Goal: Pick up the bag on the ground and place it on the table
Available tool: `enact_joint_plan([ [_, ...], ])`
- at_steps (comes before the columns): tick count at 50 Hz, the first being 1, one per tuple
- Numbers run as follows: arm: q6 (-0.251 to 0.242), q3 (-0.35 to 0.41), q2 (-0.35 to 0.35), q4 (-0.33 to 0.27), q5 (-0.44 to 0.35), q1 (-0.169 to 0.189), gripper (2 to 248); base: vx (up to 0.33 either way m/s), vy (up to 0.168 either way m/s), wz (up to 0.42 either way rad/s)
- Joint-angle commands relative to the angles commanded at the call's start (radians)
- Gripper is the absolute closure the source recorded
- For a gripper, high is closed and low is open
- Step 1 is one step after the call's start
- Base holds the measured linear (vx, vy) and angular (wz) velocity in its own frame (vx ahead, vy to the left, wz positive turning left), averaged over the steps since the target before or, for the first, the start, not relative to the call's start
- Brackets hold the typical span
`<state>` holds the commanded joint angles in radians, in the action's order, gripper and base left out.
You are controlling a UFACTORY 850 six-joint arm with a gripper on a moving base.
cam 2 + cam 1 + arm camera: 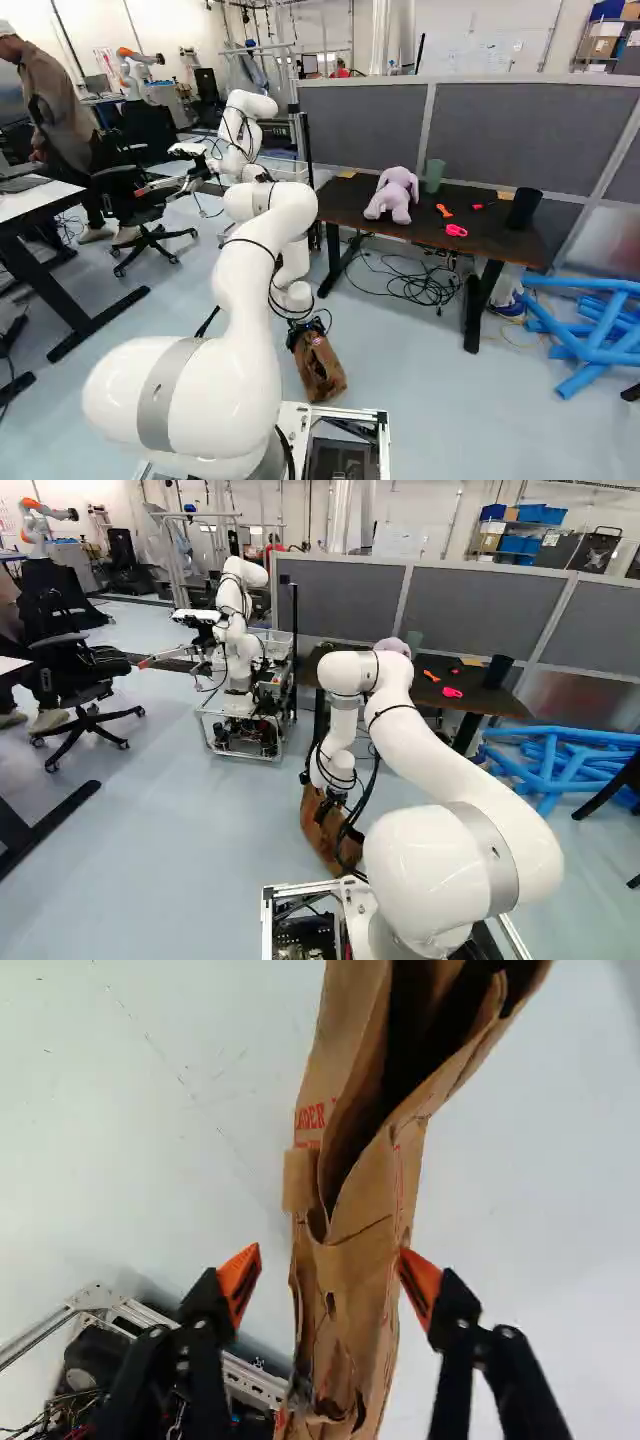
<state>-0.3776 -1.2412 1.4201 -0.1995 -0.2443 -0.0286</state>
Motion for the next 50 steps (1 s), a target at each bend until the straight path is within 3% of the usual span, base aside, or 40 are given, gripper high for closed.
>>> enact_joint_plan([
  [1,0.000,0.000,0.000,0.000,0.000,0.000,43,0.000,0.000,0.000],
  [2,0.000,0.000,0.000,0.000,0.000,0.000,80,0.000,0.000,0.000],
  [6,0.000,0.000,0.000,0.000,0.000,0.000,80,0.000,0.000,0.000],
  [7,0.000,0.000,0.000,0.000,0.000,0.000,118,0.000,0.000,0.000],
  [12,0.000,0.000,0.000,0.000,0.000,0.000,118,0.000,0.000,0.000],
  [13,0.000,0.000,0.000,0.000,0.000,0.000,156,0.000,0.000,0.000],
  [17,0.000,0.000,0.000,0.000,0.000,0.000,156,0.000,0.000,0.000],
  [18,0.000,0.000,0.000,0.000,0.000,0.000,194,0.000,0.000,0.000],
  [22,0.000,0.000,0.000,0.000,0.000,0.000,194,0.000,0.000,0.000],
  [23,0.000,0.000,0.000,0.000,0.000,0.000,228,0.000,0.000,0.000],
  [50,0.000,0.014,-0.015,0.000,0.000,0.000,229,0.000,0.000,0.000],
])
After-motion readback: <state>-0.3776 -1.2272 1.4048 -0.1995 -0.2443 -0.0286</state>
